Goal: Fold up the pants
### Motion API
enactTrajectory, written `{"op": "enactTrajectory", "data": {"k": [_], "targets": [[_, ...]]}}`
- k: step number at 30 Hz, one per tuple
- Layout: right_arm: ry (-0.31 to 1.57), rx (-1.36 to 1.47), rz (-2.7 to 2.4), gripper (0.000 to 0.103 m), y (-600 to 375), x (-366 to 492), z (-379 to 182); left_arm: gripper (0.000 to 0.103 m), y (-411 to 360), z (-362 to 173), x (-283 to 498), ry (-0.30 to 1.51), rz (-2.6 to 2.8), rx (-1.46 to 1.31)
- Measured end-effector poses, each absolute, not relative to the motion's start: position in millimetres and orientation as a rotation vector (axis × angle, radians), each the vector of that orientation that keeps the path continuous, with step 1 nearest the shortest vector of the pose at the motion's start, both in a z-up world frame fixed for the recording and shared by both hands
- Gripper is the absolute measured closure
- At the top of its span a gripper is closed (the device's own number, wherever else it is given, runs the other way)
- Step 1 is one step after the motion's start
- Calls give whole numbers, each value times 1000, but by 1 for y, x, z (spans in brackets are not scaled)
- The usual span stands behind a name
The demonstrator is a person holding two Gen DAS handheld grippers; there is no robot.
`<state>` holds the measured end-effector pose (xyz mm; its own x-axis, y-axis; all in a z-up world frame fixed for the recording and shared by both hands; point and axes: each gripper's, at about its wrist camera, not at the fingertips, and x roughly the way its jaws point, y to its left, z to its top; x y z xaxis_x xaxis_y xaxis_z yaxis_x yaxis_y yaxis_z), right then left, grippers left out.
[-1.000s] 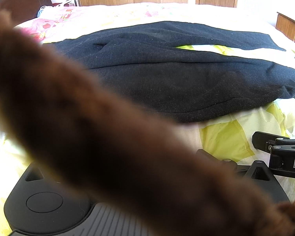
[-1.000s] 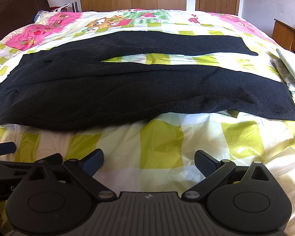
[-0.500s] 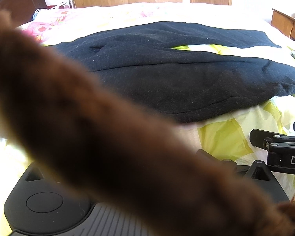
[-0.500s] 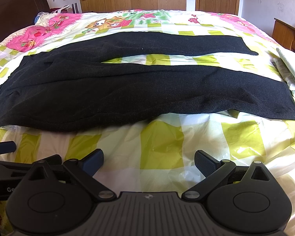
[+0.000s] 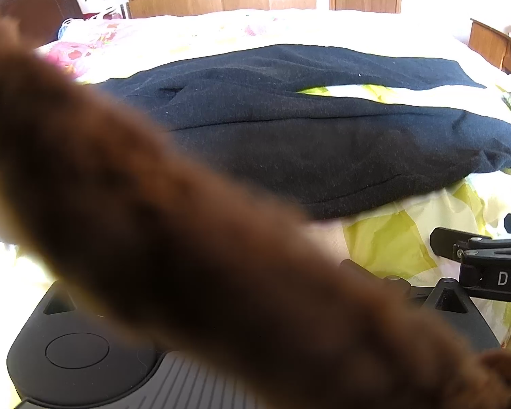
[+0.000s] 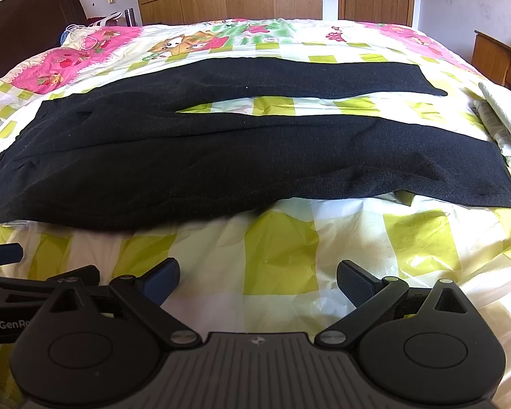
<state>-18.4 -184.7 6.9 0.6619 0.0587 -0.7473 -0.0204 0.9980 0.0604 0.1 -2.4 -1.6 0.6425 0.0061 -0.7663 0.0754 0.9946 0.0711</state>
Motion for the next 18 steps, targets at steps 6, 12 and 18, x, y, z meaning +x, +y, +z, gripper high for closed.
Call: {"op": "enactTrajectory", "data": {"k": [6,12,18], "targets": [[821,37,56,0,-183,-21,14,0,6,10,-4,871,-53,54],[767,-12,93,0,-168,-21,30,0,18,30,-8,829,-66,68],[715,-86,201,0,-125,-9,46,0,55,47,-4,769,-8,92]]}}
